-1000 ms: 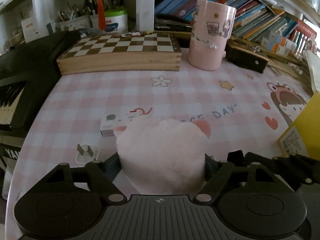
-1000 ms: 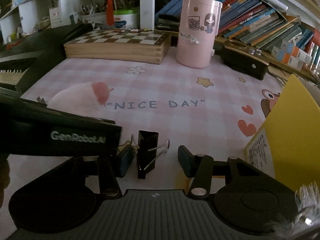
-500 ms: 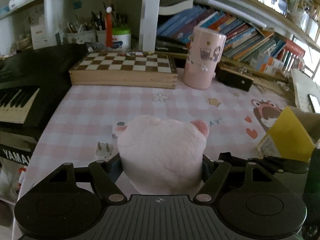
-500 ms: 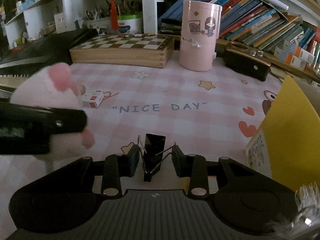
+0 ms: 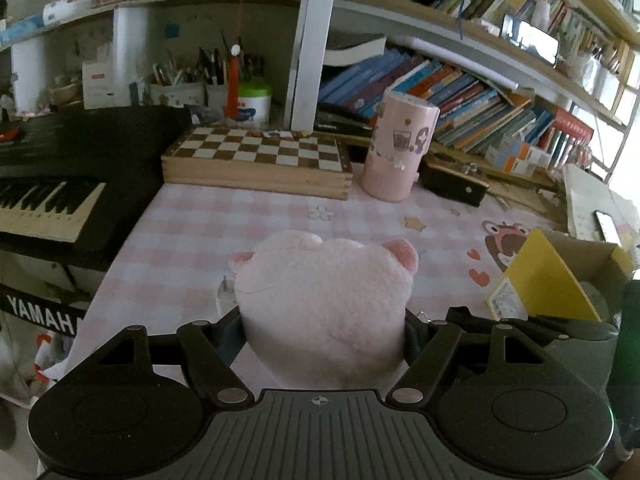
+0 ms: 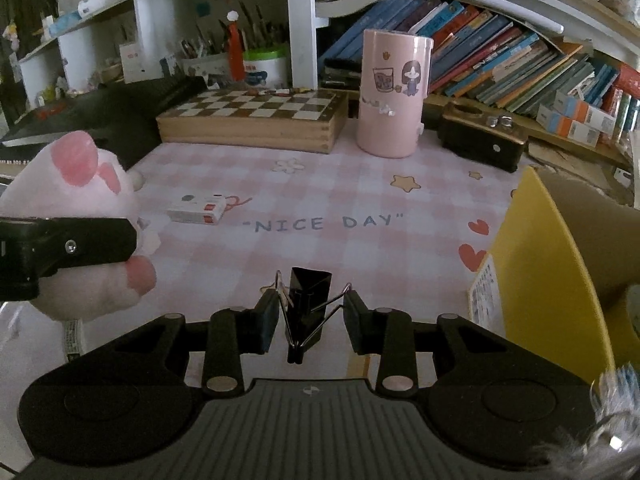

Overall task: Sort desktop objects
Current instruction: 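Lift the plush pig and binder clip and carry both toward the yellow box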

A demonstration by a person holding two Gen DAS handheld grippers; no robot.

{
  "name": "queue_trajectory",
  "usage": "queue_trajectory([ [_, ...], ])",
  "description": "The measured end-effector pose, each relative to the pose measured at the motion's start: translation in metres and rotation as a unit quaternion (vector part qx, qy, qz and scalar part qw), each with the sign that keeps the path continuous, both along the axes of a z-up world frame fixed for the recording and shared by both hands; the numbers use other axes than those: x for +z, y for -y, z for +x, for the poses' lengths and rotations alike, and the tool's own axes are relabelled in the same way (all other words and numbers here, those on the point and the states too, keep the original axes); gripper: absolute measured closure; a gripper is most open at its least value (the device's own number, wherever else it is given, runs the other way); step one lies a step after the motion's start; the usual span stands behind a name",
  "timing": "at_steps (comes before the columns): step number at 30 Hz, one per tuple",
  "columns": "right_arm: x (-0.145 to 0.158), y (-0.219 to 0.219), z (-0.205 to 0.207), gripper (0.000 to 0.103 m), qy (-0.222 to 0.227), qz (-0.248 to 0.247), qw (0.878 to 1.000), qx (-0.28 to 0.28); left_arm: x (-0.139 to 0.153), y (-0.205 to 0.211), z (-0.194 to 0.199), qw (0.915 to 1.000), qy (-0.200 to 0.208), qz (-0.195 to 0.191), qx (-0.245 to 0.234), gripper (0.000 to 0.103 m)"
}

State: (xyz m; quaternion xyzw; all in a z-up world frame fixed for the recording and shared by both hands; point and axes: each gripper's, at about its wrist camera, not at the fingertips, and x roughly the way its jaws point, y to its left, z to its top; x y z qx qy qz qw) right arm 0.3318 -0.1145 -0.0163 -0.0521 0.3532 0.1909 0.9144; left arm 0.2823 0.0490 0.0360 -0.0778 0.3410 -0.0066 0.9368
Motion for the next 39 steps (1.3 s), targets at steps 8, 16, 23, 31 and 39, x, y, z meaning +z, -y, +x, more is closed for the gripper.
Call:
queue_trajectory([
  [8,0.028,0.007,-0.033,0.070,-0.001,0.017,1.000,0.002,0.013,-0.009,-0.034,0.9997,0.019,-0.010,-0.014,0.029],
  [16,0.054,0.005,-0.067,0.070,0.011,0.031,0.999,0.005,0.021,-0.021,-0.062,0.9991,0.031,-0.018,-0.020,0.029],
  [23,0.054,-0.003,-0.092,0.070,0.008,0.026,1.000,0.001,0.022,-0.027,-0.082,0.9986,0.038,-0.021,-0.032,0.029],
  [31,0.053,-0.017,-0.128,0.070,0.014,0.008,1.000,-0.003,0.020,-0.037,-0.113,0.9979,0.037,-0.029,-0.043,0.029],
  [39,0.044,-0.020,-0.165,0.070,-0.009,0.006,1.000,-0.026,0.014,-0.045,-0.142,0.9970,0.022,-0.035,-0.065,0.029],
])
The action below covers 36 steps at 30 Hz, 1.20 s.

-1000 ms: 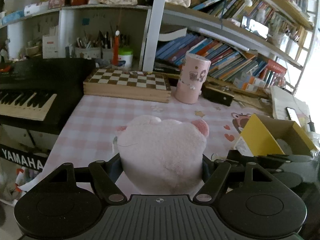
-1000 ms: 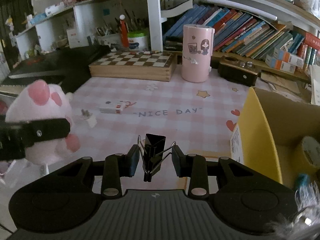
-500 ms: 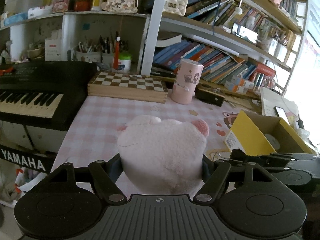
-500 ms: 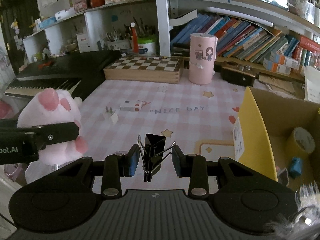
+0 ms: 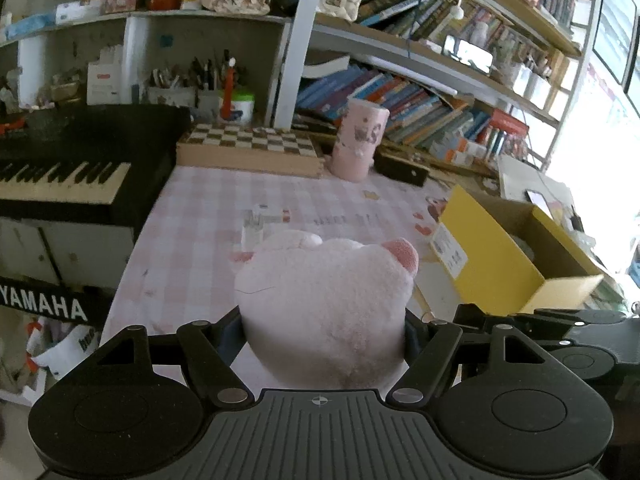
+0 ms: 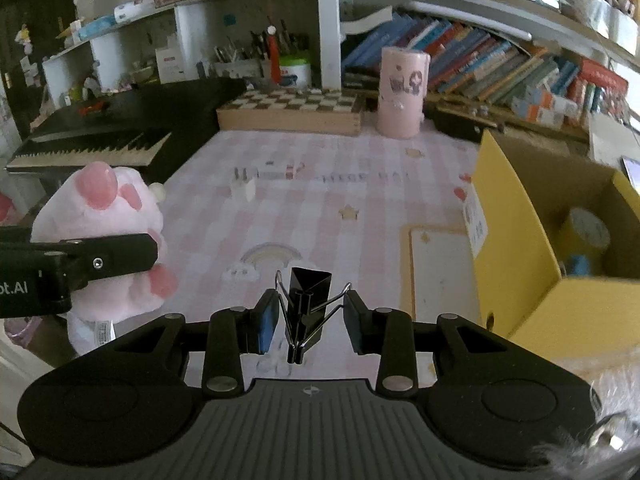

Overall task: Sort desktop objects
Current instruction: 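Lift the plush pig and binder clip and carry both toward the yellow box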

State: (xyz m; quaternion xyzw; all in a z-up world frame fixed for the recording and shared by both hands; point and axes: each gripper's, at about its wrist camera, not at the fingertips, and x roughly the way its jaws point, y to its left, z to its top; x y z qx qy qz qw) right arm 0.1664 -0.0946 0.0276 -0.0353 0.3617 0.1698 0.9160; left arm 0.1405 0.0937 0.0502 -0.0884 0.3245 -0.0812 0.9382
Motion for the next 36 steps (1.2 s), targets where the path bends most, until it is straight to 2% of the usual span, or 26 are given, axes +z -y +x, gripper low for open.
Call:
queue_trajectory([
  [19,-0.023,0.005,-0.080,0.070,-0.041,0.023,0.997,-0.064,-0.017,0.004,-0.060,0.9973,-0.036,0.009,-0.063,0.029],
  [30,-0.026,0.026,-0.108,0.070,-0.048,0.023,0.992,-0.118,-0.022,0.023,-0.066,0.9928,-0.040,0.005,-0.113,0.029],
  [36,-0.027,0.047,-0.120,0.070,-0.051,0.026,0.985,-0.161,-0.023,0.045,-0.063,0.9868,-0.042,0.009,-0.156,0.029],
])
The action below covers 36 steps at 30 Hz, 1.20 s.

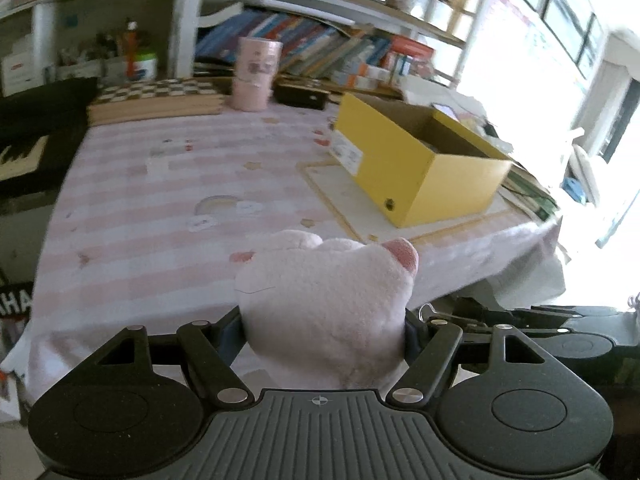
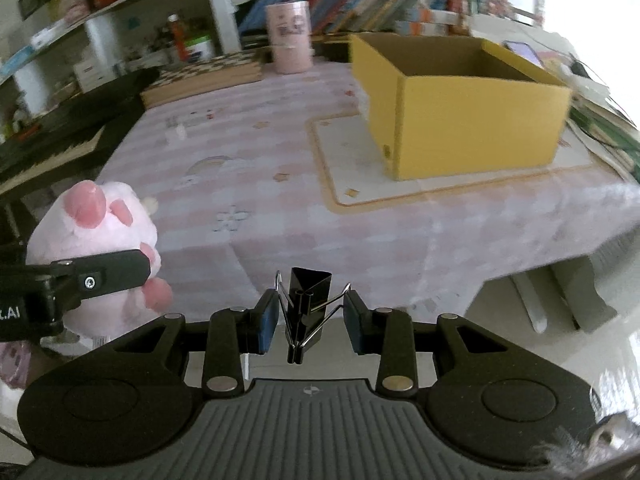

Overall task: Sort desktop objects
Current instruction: 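Lift the plush pig and binder clip and carry both toward the yellow box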

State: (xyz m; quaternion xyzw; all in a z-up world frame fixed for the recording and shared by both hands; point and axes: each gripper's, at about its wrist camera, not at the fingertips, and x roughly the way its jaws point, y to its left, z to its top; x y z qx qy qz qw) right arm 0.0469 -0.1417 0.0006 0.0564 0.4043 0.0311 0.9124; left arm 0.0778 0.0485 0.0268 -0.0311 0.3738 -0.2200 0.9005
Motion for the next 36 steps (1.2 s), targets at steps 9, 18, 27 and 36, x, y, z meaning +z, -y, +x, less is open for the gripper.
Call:
queue_trajectory([
  [9,-0.001,0.031,-0.011,0.070,-0.002,0.003,0.998,-0.056,-0.001,0.035,0.006,0.9983,0.004,0.008,-0.058,0.029],
  [18,-0.001,0.058,-0.008,0.070,-0.003,0.002,0.997,-0.076,0.001,0.068,0.015,0.9960,0.006,0.014,-0.088,0.029],
  [27,0.003,0.087,0.005,0.070,-0.004,-0.002,0.997,-0.076,0.002,0.100,0.029,0.9951,0.004,0.014,-0.098,0.029],
  [36,0.003,0.120,0.017,0.070,-0.010,-0.002,0.996,-0.086,0.002,0.135,0.042,0.9928,0.003,0.016,-0.119,0.029],
])
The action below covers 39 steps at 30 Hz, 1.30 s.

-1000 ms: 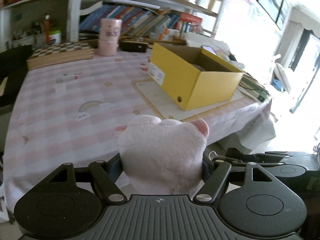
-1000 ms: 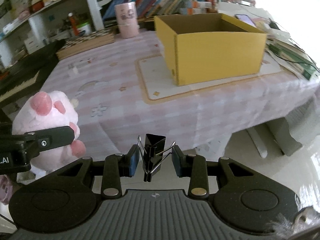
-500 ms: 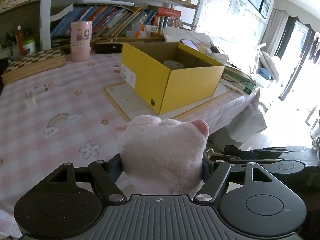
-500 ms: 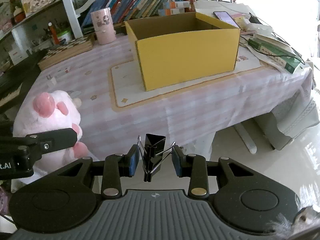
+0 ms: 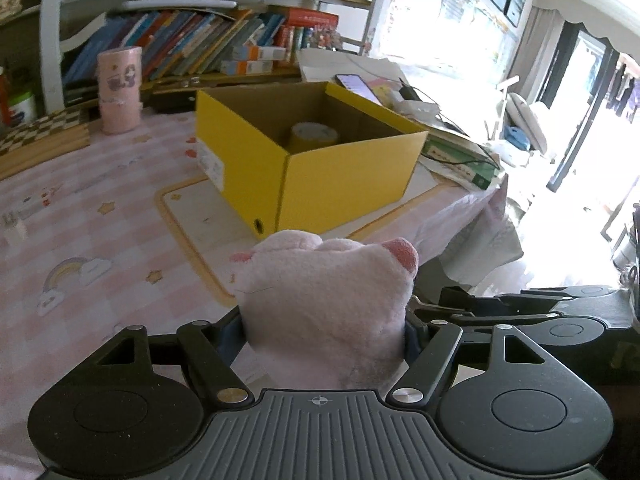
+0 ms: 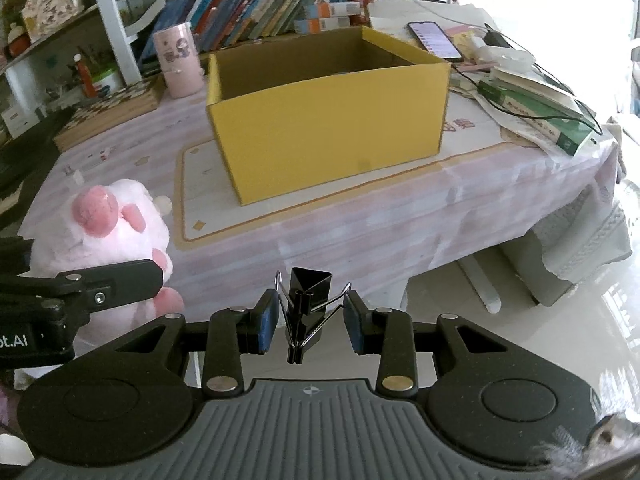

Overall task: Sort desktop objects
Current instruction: 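Lift the plush pig and binder clip and carry both toward the yellow box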

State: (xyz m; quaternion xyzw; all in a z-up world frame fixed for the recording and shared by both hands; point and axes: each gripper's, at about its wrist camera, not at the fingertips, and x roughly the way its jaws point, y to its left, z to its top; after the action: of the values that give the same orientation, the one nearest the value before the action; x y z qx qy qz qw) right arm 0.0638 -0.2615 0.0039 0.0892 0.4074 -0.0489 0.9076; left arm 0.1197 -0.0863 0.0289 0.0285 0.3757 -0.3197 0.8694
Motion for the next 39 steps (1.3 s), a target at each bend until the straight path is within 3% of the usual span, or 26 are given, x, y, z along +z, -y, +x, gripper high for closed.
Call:
queue_trajectory([
  [21,-0.003,0.064,0.021,0.070,-0.015,-0.007,1.000,-0.016,-0.006,0.071,0.020,0.9994,-0.001,-0.003,-0.036,0.029],
  [26,-0.002,0.078,0.031,0.070,-0.011,-0.010,1.000,-0.010,-0.002,0.084,0.025,0.9993,0.016,-0.009,-0.032,0.029],
  [39,0.047,0.106,0.076,0.070,0.100,-0.030,0.994,0.029,0.042,0.095,0.054,0.9935,0.101,-0.047,0.026,0.029],
])
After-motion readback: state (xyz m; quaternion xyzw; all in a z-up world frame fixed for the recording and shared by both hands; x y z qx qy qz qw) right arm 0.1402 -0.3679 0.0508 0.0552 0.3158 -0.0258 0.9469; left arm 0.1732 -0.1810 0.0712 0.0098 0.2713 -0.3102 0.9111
